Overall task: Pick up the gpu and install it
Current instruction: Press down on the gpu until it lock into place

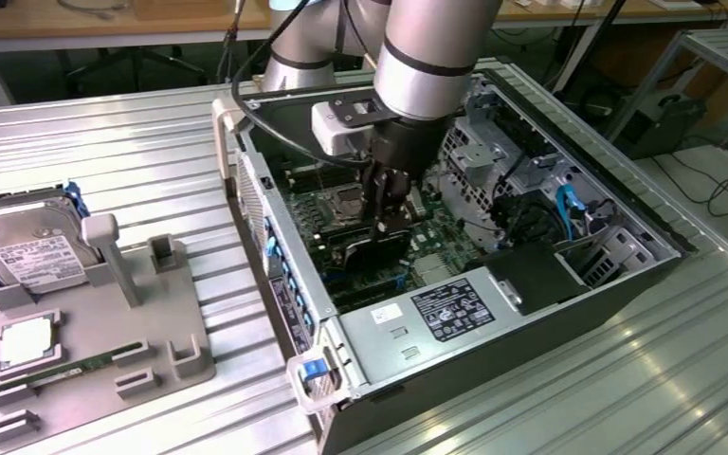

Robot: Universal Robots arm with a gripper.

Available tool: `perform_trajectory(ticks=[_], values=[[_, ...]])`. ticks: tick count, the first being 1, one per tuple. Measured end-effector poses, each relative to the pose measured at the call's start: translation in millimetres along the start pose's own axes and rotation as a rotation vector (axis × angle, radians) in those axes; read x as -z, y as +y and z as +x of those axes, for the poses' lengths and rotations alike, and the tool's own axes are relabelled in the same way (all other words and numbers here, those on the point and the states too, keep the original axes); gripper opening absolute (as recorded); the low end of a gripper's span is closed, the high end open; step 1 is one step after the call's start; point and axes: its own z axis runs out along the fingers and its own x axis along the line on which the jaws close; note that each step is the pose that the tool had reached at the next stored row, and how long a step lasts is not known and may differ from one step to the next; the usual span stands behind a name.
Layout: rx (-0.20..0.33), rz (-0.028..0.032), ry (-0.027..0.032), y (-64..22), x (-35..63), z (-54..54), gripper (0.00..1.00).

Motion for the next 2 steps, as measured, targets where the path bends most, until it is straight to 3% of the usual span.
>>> perform_trajectory(ticks=[1,2], values=[[0.000,0.0006,-0.0001,0.2,8.3,-0.3,0.34],[0.000,0.0006,0.0000,0.2,8.3,-0.3,0.11]])
